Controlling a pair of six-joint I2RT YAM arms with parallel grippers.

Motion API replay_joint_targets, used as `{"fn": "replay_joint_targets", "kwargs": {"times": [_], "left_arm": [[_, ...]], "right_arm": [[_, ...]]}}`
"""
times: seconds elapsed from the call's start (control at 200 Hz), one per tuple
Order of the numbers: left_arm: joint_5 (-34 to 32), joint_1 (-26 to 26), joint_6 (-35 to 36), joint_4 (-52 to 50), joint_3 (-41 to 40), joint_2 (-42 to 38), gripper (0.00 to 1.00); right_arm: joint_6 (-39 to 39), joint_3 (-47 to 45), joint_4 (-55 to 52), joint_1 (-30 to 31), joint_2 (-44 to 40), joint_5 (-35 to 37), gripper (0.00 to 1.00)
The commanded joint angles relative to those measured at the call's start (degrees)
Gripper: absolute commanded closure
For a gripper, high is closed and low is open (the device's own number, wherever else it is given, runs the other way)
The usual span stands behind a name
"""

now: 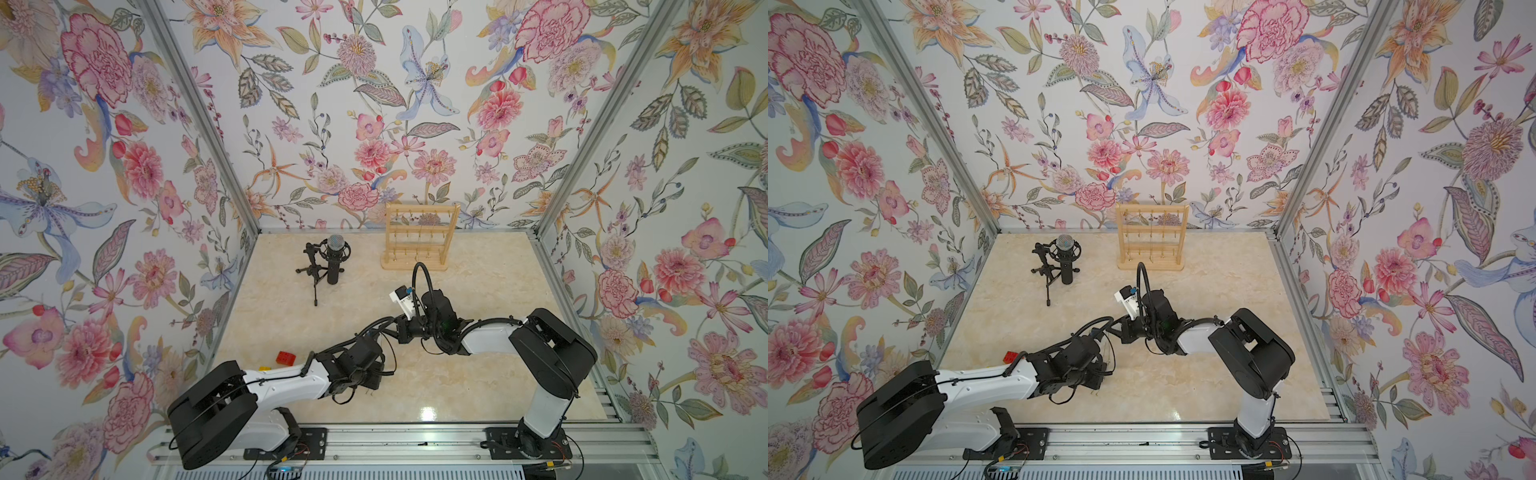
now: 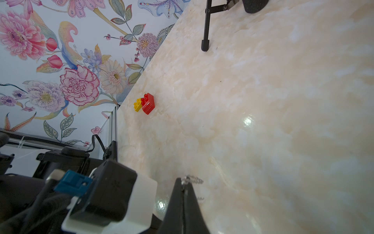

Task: Take the necklace off the jewelry display stand
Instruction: Place the necklace at the center of the board.

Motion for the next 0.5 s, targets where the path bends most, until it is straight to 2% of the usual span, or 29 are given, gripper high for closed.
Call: {"fn": "replay_joint_targets", "kwargs": {"times": [0.0, 0.495], "left_arm": [[1.3, -1.0, -1.4, -0.8, -2.3, 0.1, 1.00], [1.8, -3.5, -4.3, -3.8, -5.2, -2.2, 1.00]], "right_arm": [[0.8, 0.1, 1.5, -0.3, 1.6, -0.7, 1.00], [0.6, 0.4, 1.1, -0.3, 1.9, -0.5, 1.00]]}}
